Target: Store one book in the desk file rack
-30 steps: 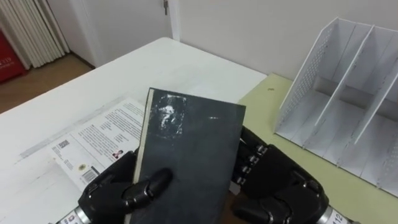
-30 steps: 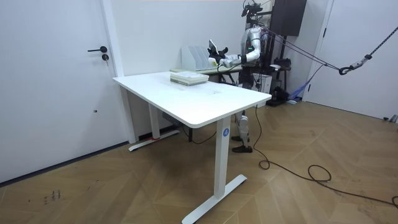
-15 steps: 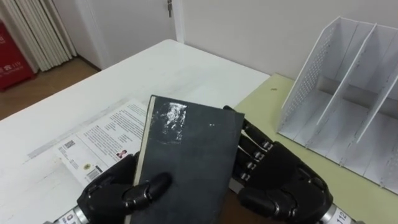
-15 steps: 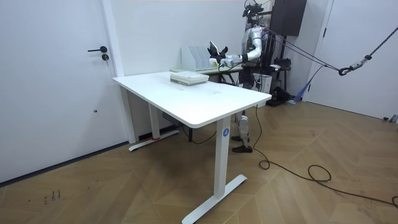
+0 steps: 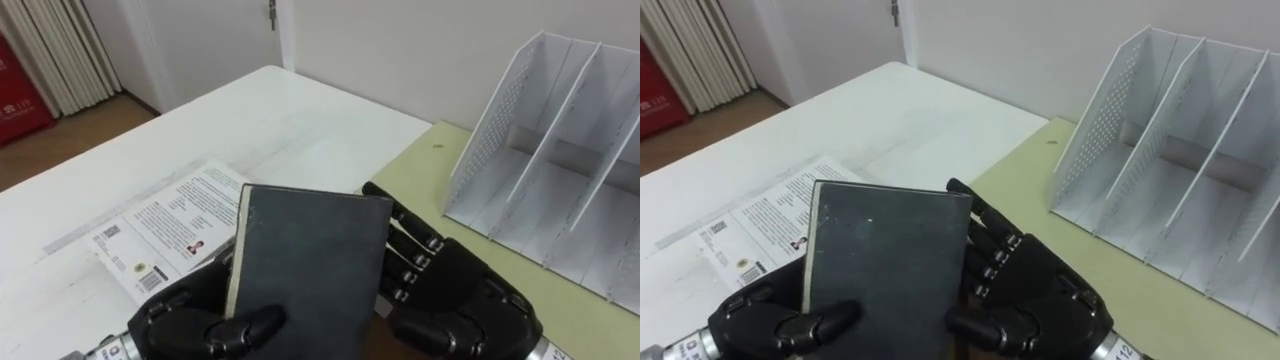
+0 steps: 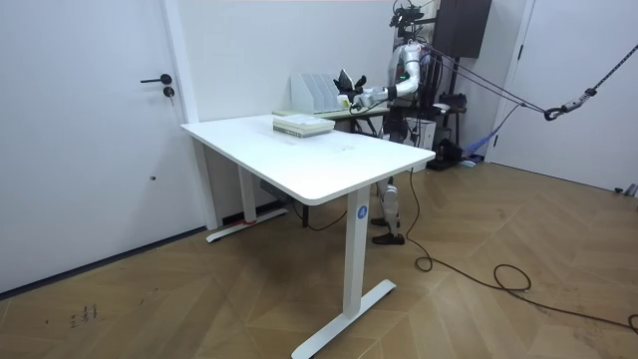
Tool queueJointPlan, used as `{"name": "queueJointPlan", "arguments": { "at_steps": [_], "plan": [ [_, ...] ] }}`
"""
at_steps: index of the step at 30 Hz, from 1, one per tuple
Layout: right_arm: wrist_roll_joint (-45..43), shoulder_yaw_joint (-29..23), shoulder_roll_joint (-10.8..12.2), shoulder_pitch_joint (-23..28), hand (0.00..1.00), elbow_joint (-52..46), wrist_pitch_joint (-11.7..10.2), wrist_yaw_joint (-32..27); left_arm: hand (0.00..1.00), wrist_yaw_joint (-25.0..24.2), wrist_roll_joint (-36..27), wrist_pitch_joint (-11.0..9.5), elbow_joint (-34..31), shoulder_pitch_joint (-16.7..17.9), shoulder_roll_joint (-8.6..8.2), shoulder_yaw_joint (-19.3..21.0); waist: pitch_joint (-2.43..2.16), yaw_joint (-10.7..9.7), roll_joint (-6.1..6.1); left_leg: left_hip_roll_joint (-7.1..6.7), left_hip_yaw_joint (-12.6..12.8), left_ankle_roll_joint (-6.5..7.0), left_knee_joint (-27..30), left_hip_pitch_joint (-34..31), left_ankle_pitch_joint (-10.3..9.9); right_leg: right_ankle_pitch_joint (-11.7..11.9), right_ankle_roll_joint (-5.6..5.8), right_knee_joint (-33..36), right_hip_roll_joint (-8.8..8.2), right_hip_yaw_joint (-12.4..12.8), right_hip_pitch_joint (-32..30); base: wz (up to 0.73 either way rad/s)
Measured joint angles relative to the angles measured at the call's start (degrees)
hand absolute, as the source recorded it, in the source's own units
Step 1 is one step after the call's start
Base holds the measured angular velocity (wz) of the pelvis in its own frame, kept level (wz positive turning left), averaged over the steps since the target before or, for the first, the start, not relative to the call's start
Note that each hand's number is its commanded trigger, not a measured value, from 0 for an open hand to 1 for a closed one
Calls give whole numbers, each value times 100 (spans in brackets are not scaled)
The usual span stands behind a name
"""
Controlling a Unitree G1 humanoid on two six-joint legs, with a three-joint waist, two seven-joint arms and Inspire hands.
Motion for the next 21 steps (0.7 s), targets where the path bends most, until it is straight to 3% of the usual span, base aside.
{"name": "queueJointPlan", "arguments": {
  "at_steps": [1, 2, 3, 10, 15, 21],
  "plan": [
    [0, 3, -1, 0, 38, 0, 0, 0, 100, -3, 0, 0, 0, -2, 2, -1, 0, -1, 1, 0, 0, 0, -2, 1, 0, 0, 0, 0, 0, 1, 0, 0],
    [13, 5, -1, -1, 88, 0, -3, 0, 100, -6, 1, 0, -1, -5, 12, -10, -2, 13, 5, 1, 0, 0, -3, 3, 0, 0, 0, 0, 1, 2, 0, 0],
    [15, 6, -2, 0, 100, 0, -3, 0, 100, 0, 1, 0, -5, -7, 17, -10, -3, 14, 7, 2, -1, 0, -8, 10, 0, 0, 0, 0, 4, 2, 4, 0],
    [447, 33, 18, 167, 100, 51, -53, 11, 100, -12, 91, -6, -489, -8, 114, -10, 1, 21, 12, 0, -6, -1, -17, 4, -2, 0, 0, 0, 0, -9, -9, 0],
    [509, 154, 19, 298, 100, 220, -62, 62, 100, -63, 389, -4, -842, -23, 324, -155, -6, 11, 74, 5, -30, -11, -6, 6, -11, 2, -2, -22, -8, -3, 14, 0],
    [622, 293, 19, 373, 100, 408, -86, 74, 100, -69, 544, -2, -879, -72, 450, -290, 45, 11, 172, 5, -47, -13, -33, -11, -12, 2, -4, -18, -9, -6, -4, 0]
  ]
}}
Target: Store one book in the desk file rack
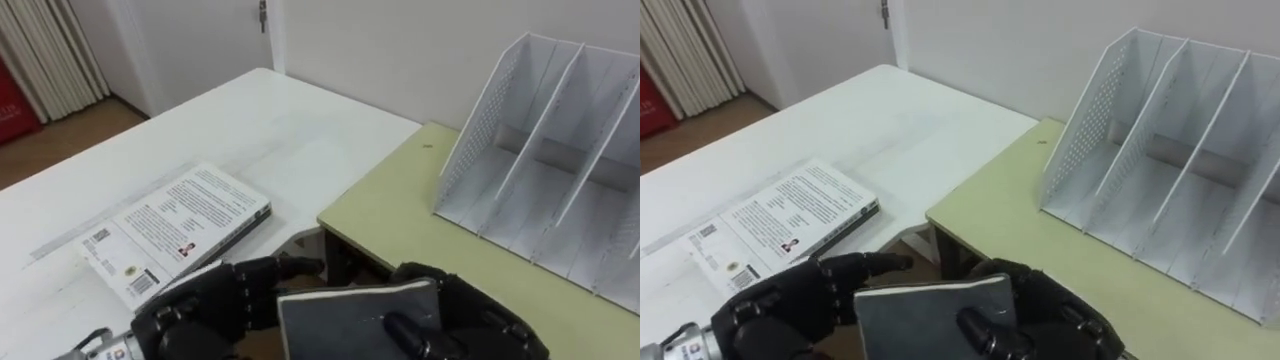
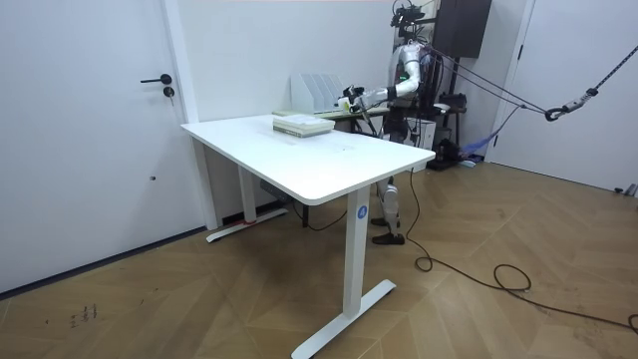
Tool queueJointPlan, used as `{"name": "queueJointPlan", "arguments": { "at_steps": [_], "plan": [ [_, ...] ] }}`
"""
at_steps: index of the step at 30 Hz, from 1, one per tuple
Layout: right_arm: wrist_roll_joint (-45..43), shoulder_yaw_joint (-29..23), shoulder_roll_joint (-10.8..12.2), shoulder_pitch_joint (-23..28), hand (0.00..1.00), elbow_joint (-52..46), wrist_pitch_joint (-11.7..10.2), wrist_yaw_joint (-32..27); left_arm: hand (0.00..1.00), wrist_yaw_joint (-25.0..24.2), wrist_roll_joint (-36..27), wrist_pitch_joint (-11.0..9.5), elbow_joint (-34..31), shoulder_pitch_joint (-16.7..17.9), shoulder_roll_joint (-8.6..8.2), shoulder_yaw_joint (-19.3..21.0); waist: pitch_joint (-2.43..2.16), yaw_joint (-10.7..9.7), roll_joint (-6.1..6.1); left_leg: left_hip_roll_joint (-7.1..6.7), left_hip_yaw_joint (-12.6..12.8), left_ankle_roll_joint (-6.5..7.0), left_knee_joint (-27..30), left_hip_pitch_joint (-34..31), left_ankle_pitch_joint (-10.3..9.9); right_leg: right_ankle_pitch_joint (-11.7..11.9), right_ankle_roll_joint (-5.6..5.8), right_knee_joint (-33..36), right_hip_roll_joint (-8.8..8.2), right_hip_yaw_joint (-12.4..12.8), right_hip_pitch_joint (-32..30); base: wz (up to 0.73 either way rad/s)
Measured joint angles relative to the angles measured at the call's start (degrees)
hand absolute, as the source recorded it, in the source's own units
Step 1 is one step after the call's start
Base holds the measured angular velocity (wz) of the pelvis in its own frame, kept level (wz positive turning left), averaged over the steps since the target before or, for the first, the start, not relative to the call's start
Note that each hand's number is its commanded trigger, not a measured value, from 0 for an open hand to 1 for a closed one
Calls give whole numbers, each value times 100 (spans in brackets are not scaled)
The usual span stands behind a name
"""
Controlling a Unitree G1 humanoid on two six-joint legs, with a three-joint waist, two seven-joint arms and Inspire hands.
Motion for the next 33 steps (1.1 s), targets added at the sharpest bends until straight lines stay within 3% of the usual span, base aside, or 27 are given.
{"name": "queueJointPlan", "arguments": {
  "at_steps": [2, 5, 9, 13, 15, 19, 21, 24, 33],
  "plan": [
    [-20, -114, 6, -102, 100, -11, -4, -174, 0, 108, 106, -75, 53, 214, -105, -2, 31, -68, -44, 4, 41, -2, -12, 29, 0, -6, -7, -8, 16, -8, -11, -4],
    [-163, -266, 76, -304, 100, -13, -100, -434, 0, 261, 231, -138, 561, 337, -383, -19, 39, -147, -92, 0, 51, -2, -47, 30, 0, -8, -6, -15, 17, -11, -24, 0],
    [-647, -438, 355, -366, 100, -127, -185, -772, 0, 475, 641, -249, 1119, 504, -640, -23, -3, -224, -180, 10, 101, -2, -88, 36, 1, -9, -5, -6, 16, -31, -35, -5],
    [-673, -548, 445, -461, 100, -210, -210, -1012, 0, 636, 895, -399, 1701, 583, -881, -27, -1, -278, -195, 10, 185, -1, -100, 45, 0, -7, -3, -8, 8, -28, -40, -9],
    [-712, -649, 566, -489, 100, -233, -354, -1179, 0, 715, 1170, -439, 1828, 668, -966, -41, 4, -288, -235, 15, 195, -1, -105, 49, 0, -7, -3, -12, 19, -10, -47, -2],
    [-1151, -775, 580, -577, 100, -440, -443, -1555, 0, 885, 1425, -565, 2267, 714, -1239, -38, 11, -261, -223, 23, 237, -2, -148, 125, -1, -7, -3, -18, 34, 93, -50, -10],
    [-1378, -866, 667, -579, 100, -578, -557, -1815, 0, 998, 1484, -714, 2830, 678, -1420, -37, -17, -250, -193, 23, 249, -2, -156, 151, -2, -8, -4, -16, 37, 106, -35, -2],
    [-1614, -900, 716, -578, 100, -775, -692, -2173, 0, 1207, 1483, -802, 3363, 771, -1509, -30, -29, -289, -169, 31, 285, -3, -148, 141, -1, -6, -5, -16, 43, 96, -23, -4],
    [-1943, -1341, 757, -606, 100, -1185, -771, -3023, 0, 1547, 1473, -1071, 4007, 940, -1692, 128, -21, -278, -239, 11, 311, -2, -206, 259, -2, 8, 15, -107, 46, 111, 60, -1]
  ]
}}
